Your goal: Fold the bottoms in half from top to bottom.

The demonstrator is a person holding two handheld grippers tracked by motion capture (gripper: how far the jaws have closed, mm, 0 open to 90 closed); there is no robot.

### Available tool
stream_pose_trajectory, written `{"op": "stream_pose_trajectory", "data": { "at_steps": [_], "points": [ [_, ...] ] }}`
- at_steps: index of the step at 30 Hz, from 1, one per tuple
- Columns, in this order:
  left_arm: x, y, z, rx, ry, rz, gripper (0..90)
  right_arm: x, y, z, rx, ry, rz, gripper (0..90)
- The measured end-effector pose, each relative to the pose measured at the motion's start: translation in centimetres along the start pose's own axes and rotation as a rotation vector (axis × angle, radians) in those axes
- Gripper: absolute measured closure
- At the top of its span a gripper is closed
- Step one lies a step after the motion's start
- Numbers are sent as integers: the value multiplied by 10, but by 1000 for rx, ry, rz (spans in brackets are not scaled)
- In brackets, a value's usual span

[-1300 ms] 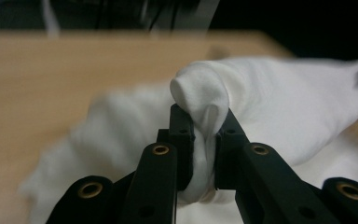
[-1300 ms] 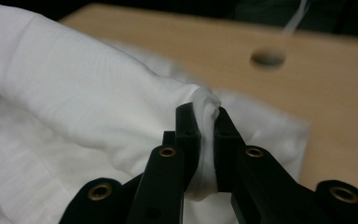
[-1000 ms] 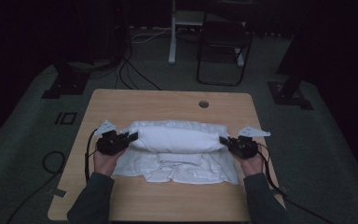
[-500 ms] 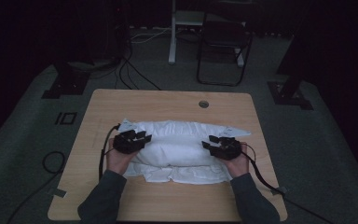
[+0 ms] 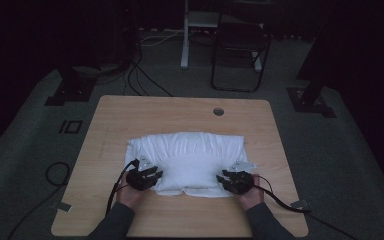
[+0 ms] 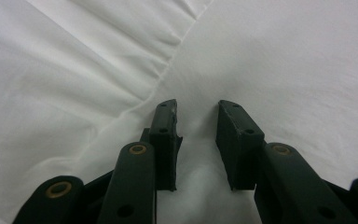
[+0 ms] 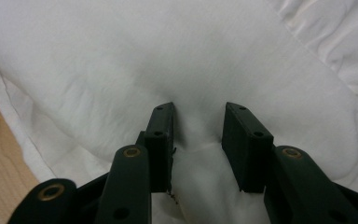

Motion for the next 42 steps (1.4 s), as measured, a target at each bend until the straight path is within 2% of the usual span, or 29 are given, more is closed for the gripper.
{"op": "stream_pose_trajectory", "data": {
  "at_steps": [3,7,12,16,20,21,23,24,25,26,27,28,30,31,32,33,34,36,38,39,41,42],
  "points": [
    [-4,-3,1,-12,18,-17,693,2,-1,1,-6,-19,-11,636],
    [-5,-6,0,-19,15,-28,696,5,-3,0,-11,-31,-8,638],
    [-11,-13,-6,-16,7,-54,697,10,-7,-4,-5,-9,15,639],
    [-14,-20,-12,-17,-9,-79,696,16,-11,-9,12,32,29,638],
    [-14,-21,-13,-18,-12,-90,692,18,-12,-10,8,45,39,632],
    [-13,-21,-15,-29,-32,-101,681,17,-12,-10,6,49,39,623],
    [-9,-19,-21,-69,-71,-119,605,17,-13,-9,-10,62,34,596],
    [-6,-17,-26,-97,-69,-125,562,18,-14,-9,-16,69,32,583],
    [-6,-17,-26,-97,-69,-125,518,18,-14,-9,-16,69,32,583],
    [2,-12,-37,-142,-29,-144,475,17,-14,-8,-24,85,37,571],
    [2,-12,-37,-142,-29,-144,454,17,-14,-8,-25,89,39,571],
    [14,-7,-44,-163,22,-170,409,17,-13,-7,-27,92,39,568],
    [26,-4,-45,-165,76,-207,327,18,-13,-7,-29,97,36,559],
    [26,-4,-45,-165,76,-207,280,18,-13,-7,-29,97,36,559],
    [35,-4,-43,-155,94,-249,238,18,-13,-7,-30,98,33,555],
    [45,-6,-37,-134,94,-301,206,18,-13,-6,-32,99,31,553],
    [49,-8,-33,-113,95,-318,174,17,-13,-6,-34,102,29,553],
    [54,-11,-25,-68,120,-339,142,16,-13,-6,-39,110,30,552],
    [56,-14,-18,-35,120,-347,120,15,-14,-6,-42,117,28,548],
    [57,-14,-16,-20,134,-354,90,15,-14,-6,-44,120,26,547],
    [58,-15,-14,-14,132,-361,87,15,-15,-6,-45,124,21,544],
    [58,-15,-13,-10,147,-363,81,14,-15,-6,-47,126,19,542]
  ]
}}
Point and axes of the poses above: each handheld gripper's, and its own axes: z roughly forward along the jaws, y roughly out of its top, x roughly to its left, the point moved 1 cm from there along z, roughly forward along the jaws, and after that the axes turned 9 degrees about x, right-handed, at the moved point
